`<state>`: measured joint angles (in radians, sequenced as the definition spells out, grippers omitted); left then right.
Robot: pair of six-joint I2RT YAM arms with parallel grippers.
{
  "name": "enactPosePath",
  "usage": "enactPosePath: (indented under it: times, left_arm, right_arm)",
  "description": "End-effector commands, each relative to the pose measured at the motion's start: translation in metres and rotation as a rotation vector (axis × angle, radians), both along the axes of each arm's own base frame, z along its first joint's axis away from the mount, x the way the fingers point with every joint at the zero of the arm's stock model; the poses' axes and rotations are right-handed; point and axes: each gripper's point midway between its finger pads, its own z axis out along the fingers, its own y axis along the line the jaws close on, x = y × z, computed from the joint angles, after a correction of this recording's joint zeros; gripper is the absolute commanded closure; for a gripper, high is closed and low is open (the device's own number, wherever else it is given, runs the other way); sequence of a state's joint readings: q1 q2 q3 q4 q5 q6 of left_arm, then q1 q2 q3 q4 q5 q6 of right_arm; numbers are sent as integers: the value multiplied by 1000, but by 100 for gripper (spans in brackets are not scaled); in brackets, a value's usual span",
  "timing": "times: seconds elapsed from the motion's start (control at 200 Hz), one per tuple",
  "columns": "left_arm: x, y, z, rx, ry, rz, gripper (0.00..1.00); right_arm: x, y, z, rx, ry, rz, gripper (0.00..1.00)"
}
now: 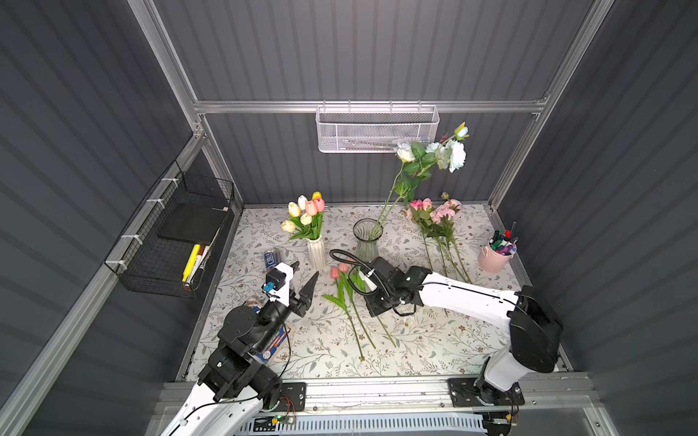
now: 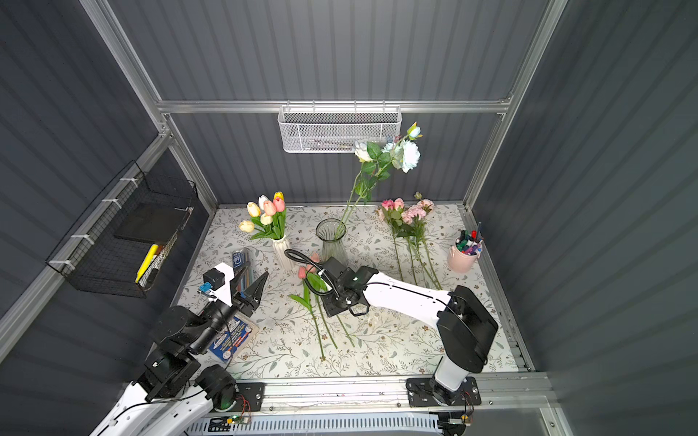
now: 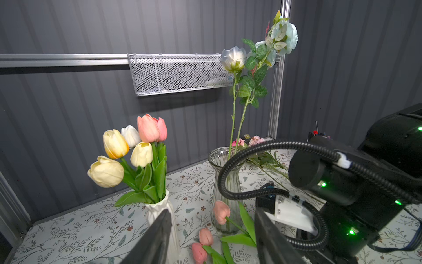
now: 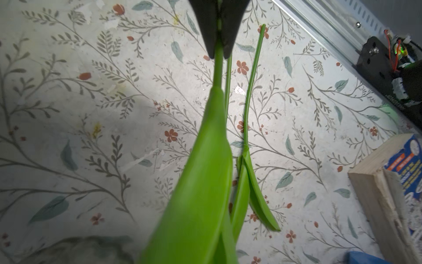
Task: Pick out pink flowers from the vase
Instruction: Place the flower at the center of the board.
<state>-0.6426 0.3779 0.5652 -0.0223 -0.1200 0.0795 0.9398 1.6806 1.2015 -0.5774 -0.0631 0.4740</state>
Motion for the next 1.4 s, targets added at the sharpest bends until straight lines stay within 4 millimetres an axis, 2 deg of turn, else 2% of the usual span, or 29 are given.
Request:
enactPosePath:
  times: [0.0,0.285,0.51,0.615,0.815,1.006,1.076,1.211,1.396]
  left_arm:
    - [-3,-2,0,14,-26,-13,41]
    - [-6,-6,1,14,-35,-43,41]
    - [-7,-9,1,18,-42,-61,41]
    - [-9,-14,2,24,-45,-89,41]
    - [-12,-17,3,21,-55,-115,40]
    - [-12,-19,1,25,-52,-121,40]
    - [-12,-18,2,26,-54,-120,40]
    - [-12,-16,2,24,-53,-111,40]
    - [-12,-11,4,17,-60,-89,40]
  right_arm:
    - [13,4,-3,-29,-5,-92,100]
    - [34,14,-31,-124,0,-129,100]
    - [35,15,-51,-136,90,-138,96]
    - [34,16,-54,-132,110,-138,94]
    - [36,14,-53,-136,111,-144,83]
    - [34,13,-42,-118,96,-137,78]
    - [35,11,-32,-107,75,-140,78]
    - [35,6,-2,-59,14,-131,76]
    - [31,-1,53,70,-124,-65,71]
